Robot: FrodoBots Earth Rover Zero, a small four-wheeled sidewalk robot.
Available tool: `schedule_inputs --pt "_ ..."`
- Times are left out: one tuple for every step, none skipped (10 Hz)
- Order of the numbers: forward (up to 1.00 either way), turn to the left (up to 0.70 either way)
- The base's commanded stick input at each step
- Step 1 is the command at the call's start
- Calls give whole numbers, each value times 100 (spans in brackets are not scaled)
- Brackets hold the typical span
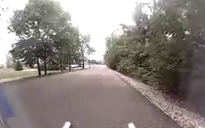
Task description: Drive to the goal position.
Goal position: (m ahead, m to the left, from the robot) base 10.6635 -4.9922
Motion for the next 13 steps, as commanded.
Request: schedule_inputs --pt "45 0" --pt "45 0" --pt "45 0" --pt "45 0" --pt "45 0" --pt "45 0" --pt "45 0" --pt "45 0" --pt "55 0" --pt "60 0" --pt "60 0" --pt "60 0" --pt "60 0"
